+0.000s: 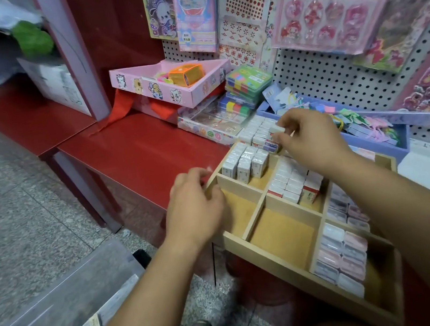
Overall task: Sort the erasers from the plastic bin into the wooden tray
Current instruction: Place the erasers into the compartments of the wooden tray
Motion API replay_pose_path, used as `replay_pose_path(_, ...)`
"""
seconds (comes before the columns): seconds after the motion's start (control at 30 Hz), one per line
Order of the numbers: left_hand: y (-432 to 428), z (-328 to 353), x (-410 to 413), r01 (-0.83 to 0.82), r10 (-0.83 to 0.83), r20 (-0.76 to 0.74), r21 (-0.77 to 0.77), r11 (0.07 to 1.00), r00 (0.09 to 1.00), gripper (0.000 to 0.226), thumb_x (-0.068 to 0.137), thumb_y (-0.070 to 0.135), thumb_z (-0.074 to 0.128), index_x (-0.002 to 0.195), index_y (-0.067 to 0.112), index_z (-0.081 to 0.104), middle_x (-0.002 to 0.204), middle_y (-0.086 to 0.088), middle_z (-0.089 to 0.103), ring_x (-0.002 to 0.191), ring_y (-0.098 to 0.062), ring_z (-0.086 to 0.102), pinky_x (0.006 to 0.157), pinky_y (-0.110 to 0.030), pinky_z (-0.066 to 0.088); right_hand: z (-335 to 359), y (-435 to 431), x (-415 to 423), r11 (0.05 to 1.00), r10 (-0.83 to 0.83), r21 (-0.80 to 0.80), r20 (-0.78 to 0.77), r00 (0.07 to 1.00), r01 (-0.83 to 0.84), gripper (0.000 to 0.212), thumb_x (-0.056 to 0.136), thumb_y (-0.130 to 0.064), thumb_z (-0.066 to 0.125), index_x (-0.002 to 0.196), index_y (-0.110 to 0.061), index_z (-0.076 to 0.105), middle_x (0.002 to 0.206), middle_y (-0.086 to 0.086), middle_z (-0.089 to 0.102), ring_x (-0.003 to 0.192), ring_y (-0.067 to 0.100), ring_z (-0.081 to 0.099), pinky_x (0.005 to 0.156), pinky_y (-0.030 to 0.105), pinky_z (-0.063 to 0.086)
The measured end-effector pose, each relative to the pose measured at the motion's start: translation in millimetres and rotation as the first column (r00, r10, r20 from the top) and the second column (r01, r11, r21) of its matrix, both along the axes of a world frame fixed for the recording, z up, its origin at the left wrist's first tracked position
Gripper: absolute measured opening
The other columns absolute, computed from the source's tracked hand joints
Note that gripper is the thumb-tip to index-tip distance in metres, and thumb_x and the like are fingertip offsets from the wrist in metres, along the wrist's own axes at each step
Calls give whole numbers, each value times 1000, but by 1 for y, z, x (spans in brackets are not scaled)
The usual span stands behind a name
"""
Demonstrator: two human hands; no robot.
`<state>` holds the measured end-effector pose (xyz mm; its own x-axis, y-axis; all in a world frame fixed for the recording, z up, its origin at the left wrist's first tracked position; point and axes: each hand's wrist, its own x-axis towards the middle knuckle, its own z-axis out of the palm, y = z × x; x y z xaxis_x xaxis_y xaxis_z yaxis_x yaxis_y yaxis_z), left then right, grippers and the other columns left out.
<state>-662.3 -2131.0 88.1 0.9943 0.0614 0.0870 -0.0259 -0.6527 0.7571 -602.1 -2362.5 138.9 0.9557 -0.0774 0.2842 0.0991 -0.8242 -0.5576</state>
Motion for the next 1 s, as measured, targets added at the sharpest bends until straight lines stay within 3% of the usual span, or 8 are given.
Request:
replay_pose_path(0.17,-3,1,1,7,-4,-72,42,999,997,33,95,39,59,125,25,56,115,3,54,112,-21,56,97,-40,49,-9,10,14,988,10,-152,18,1000,-7,16,95,-27,69,106,-15,66,86,-2,64,87,24,61,77,40,52)
replay_pose_path(0.27,-3,0,1,-2,6,-72,57,998,997,30,94,40,58,120,26,56,115,2,55,112,-23,56,96,-43,49,-16,13,21,981,-9,-194,10,1000,11,17,93,-30,71,101,-15,68,87,0,65,89,26,61,75,40,53)
replay_pose_path(0.47,-3,-2,3,-1,7,-65,84,996,998,33,94,40,58,124,27,54,117,2,55,114,-23,54,95,-41,48,-23,19,25,992,-57,-114,-45,997,52,15,90,-30,75,94,-21,63,78,-7,61,84,23,61,73,42,54)
replay_pose_path(0.63,-4,-4,1,21,-15,-35,176,984,999,38,96,40,54,131,26,48,123,2,52,120,-23,49,95,-40,46,-22,25,27,969,-48,-244,-55,997,33,18,95,-36,67,87,-20,65,81,1,66,83,26,61,68,40,54)
replay_pose_path(0.8,-5,-5,1,27,-24,-14,224,974,1000,42,97,40,51,136,27,45,126,2,52,121,-23,48,92,-40,46,-22,26,30,986,-74,-155,-63,995,63,25,90,-39,74,79,-19,64,72,-5,61,78,23,59,65,37,50)
replay_pose_path(0.9,-6,-5,2,21,-17,-21,244,970,1000,41,96,41,50,134,28,46,125,3,52,119,-23,50,90,-40,46,-21,25,26,987,-57,-155,-59,997,47,25,93,-41,70,83,-18,67,74,-2,64,80,24,60,67,39,53)
replay_pose_path(1.0,-8,-5,3,16,-13,-14,242,970,1000,40,96,40,51,133,27,48,124,2,54,118,-23,52,90,-40,47,-16,22,17,973,-17,-230,-74,997,0,24,97,-41,62,104,-19,69,84,-4,67,91,26,63,72,40,55)
